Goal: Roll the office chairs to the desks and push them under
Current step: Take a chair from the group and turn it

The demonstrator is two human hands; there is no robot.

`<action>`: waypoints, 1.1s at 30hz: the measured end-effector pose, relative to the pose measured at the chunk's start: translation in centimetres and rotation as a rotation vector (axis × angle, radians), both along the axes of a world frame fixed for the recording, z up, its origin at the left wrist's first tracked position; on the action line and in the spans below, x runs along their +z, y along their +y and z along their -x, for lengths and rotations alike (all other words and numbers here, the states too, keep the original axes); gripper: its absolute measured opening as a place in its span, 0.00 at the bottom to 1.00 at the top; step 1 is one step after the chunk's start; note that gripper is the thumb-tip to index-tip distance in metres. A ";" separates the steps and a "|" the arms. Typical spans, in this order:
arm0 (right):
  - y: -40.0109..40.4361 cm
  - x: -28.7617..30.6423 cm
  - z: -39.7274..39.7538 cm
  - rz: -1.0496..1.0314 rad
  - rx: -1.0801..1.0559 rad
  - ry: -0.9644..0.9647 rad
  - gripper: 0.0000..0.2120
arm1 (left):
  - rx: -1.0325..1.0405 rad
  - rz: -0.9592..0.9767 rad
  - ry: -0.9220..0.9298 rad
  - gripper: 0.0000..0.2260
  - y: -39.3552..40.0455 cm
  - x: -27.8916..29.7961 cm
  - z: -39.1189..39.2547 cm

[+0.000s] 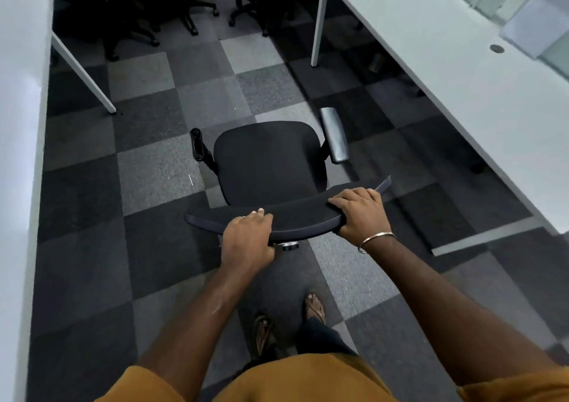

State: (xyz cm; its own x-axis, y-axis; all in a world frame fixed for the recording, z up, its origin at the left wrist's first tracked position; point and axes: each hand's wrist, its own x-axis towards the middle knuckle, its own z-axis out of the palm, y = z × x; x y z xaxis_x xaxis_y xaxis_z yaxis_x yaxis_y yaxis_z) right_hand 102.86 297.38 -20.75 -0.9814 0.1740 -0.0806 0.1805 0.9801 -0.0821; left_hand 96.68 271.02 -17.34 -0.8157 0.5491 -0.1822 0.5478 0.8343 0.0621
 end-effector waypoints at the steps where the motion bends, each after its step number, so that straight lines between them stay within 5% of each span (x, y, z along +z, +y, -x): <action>1: 0.0 0.0 -1.5 0.002 0.003 0.021 0.26 | 0.000 -0.001 -0.004 0.20 -0.2 -0.1 -1.3; 11: 1.5 0.1 -12.3 0.037 0.159 0.103 0.22 | 0.067 0.047 -0.069 0.23 0.6 -1.0 -11.3; 21: 7.7 -0.6 -20.5 0.067 0.228 0.172 0.18 | -0.103 -0.084 -0.061 0.32 4.7 -2.6 -21.1; 33: 2.2 -1.1 -21.6 0.098 0.150 0.241 0.19 | -0.254 -0.123 -0.048 0.28 -0.6 -2.8 -16.5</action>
